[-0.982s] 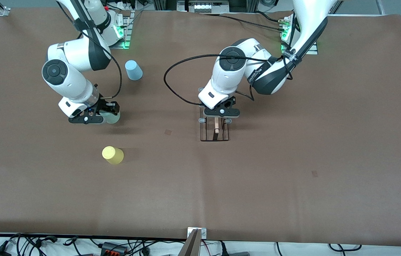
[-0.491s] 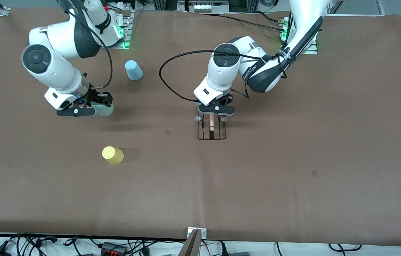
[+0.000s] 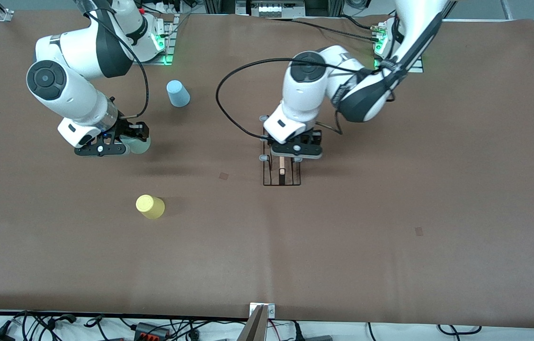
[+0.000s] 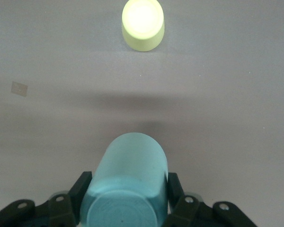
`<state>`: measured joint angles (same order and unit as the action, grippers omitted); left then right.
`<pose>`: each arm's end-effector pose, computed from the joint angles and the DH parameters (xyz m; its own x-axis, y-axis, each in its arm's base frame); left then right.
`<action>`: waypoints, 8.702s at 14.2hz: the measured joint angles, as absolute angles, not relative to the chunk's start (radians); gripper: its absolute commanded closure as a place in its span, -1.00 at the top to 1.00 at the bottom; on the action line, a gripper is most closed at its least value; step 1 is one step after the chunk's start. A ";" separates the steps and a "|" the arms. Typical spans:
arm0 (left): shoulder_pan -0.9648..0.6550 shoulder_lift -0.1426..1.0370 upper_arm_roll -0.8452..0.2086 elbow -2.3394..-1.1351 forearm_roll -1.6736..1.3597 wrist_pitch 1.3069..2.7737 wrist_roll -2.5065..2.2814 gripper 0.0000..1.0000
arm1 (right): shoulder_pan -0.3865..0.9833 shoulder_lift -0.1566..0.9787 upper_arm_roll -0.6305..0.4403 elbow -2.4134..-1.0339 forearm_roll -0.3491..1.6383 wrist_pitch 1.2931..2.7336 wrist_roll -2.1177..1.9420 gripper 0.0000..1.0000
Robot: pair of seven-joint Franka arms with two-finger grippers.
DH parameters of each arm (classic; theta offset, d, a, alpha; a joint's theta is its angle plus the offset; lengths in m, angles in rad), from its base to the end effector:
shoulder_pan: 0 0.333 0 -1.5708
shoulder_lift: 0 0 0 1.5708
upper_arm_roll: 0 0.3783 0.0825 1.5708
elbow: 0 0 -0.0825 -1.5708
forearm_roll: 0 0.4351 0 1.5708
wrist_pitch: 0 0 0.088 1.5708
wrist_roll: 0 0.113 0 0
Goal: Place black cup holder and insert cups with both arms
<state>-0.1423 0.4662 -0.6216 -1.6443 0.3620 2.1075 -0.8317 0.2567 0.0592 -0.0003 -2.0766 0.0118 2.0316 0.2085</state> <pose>0.5912 -0.4531 0.4206 0.9935 -0.0398 0.1065 -0.0428 -0.9987 0.0260 0.5726 0.1509 0.4209 0.9937 0.0412 -0.1038 0.0427 -0.9990 0.0118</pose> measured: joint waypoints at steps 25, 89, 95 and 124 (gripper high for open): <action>0.044 0.022 -0.017 -1.643 -0.007 1.564 0.122 1.00 | 0.761 0.352 0.124 -1.796 0.055 2.186 1.247 -0.68; -0.004 -0.056 0.052 -1.727 -0.042 1.645 0.108 1.00 | 0.639 0.510 0.039 -1.508 -0.024 2.262 1.122 -0.88; -0.003 -0.056 0.052 -1.722 -0.042 1.581 0.108 1.00 | 0.702 0.586 0.039 -1.454 -0.024 2.258 1.185 -0.82; -0.001 -0.055 0.057 -1.700 -0.042 1.521 0.108 1.00 | 0.679 0.565 0.018 -1.461 -0.026 2.136 1.101 1.00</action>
